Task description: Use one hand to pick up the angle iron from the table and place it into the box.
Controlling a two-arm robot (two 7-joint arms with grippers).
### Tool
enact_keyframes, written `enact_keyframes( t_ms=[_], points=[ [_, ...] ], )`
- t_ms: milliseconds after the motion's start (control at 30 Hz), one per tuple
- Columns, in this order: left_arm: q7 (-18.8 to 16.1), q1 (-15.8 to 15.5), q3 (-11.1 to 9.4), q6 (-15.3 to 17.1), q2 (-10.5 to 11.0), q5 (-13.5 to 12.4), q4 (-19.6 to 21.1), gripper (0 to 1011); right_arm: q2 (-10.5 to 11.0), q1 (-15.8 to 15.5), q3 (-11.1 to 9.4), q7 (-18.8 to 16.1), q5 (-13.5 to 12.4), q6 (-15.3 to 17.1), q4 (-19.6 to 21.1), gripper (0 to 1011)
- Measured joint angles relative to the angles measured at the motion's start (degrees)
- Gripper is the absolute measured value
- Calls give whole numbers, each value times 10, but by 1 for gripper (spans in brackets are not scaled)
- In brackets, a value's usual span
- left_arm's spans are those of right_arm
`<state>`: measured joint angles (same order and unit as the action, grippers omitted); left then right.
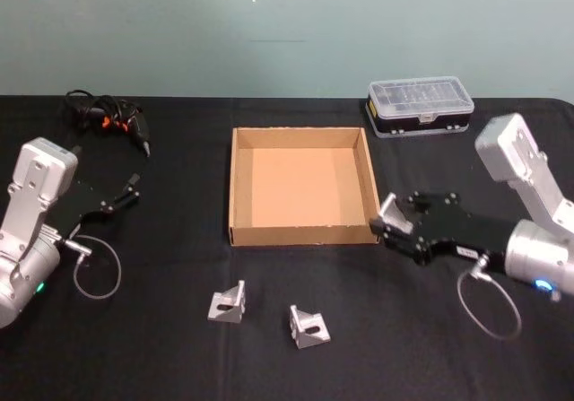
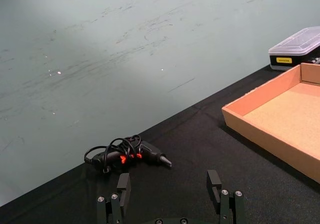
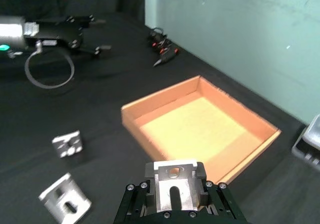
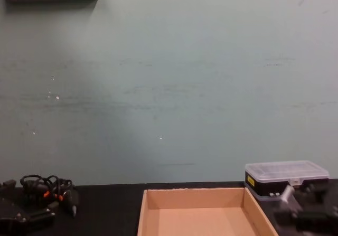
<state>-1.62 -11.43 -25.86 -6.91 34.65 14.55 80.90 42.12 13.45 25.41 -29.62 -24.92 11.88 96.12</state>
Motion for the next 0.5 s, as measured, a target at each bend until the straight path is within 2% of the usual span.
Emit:
enact_keyframes(
  t_ms=[233,433,500],
  points=[
    [0,0,0,0,0,0,0,1000,-51,54,17,11,30,22,-37,452],
    [0,0,0,0,0,0,0,1000,-108,115,41,9,55,35,-105,452],
    [0,0,0,0,0,0,0,1000,-119,127,45,8,60,37,-120,452]
  ],
)
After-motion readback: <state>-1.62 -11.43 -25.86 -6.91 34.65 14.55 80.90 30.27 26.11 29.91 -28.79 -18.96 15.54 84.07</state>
